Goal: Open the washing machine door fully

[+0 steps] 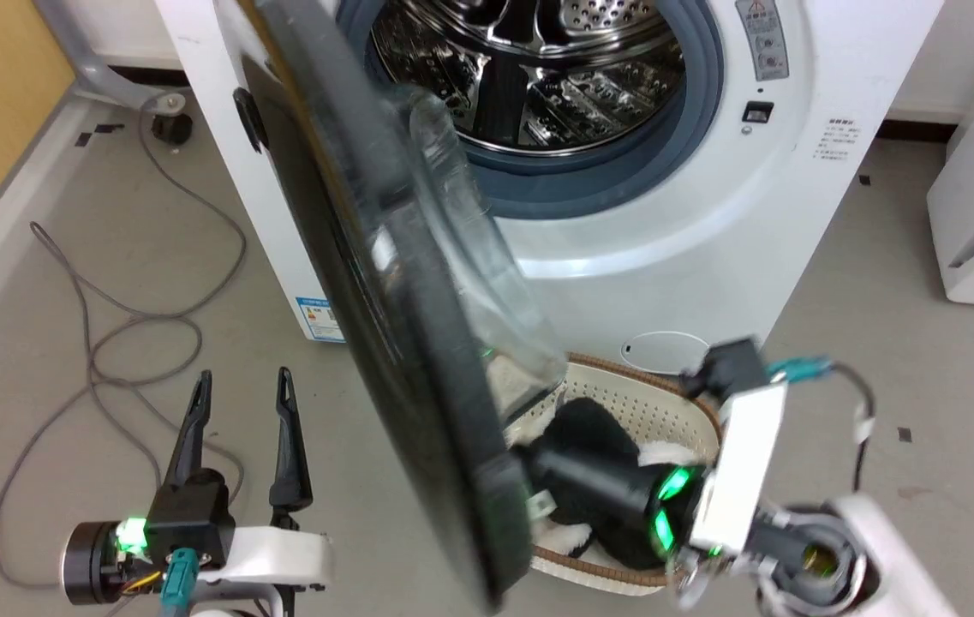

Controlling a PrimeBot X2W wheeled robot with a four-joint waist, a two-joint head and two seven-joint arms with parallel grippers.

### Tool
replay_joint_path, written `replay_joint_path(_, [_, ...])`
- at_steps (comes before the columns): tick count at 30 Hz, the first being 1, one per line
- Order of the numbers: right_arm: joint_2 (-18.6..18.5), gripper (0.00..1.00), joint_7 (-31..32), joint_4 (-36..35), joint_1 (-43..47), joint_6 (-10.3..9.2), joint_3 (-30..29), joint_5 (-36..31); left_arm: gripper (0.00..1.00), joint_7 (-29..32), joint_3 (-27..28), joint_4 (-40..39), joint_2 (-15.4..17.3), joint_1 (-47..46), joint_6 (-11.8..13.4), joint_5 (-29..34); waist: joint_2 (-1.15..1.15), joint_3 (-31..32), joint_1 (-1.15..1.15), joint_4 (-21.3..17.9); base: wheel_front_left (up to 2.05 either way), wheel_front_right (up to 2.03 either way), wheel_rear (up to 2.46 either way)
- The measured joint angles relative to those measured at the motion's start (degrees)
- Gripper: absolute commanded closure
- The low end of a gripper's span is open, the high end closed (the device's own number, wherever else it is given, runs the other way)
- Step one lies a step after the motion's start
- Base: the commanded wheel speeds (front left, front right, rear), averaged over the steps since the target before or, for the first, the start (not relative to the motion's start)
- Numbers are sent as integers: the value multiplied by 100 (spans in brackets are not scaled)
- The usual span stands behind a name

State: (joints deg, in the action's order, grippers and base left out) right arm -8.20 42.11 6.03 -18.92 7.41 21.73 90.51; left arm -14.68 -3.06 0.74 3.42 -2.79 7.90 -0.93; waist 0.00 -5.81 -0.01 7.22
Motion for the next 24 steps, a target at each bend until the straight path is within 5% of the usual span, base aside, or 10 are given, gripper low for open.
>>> replay_joint_path(6, [113, 100, -8, -265, 421, 0, 359, -149, 0, 0, 16, 35, 25, 96, 0, -1, 0, 98, 0, 0, 0, 0, 0])
replay_joint_path(11, [134, 100, -647, -514, 528, 0, 127, -363, 0, 0, 31, 69, 30, 150, -1, -2, 0, 168, 0, -12, 0, 0, 0])
replay_joint_path(18, [63, 100, -2708, -977, 539, 0, -420, -1299, 0, 0, 100, 104, 48, 255, -25, -10, 0, 312, 0, -71, 0, 0, 0])
replay_joint_path(24, [-609, 100, -4826, -1026, 539, 1, -163, -2604, 0, 0, 146, 122, 59, 315, -52, -15, 0, 434, 0, -156, 0, 0, 0])
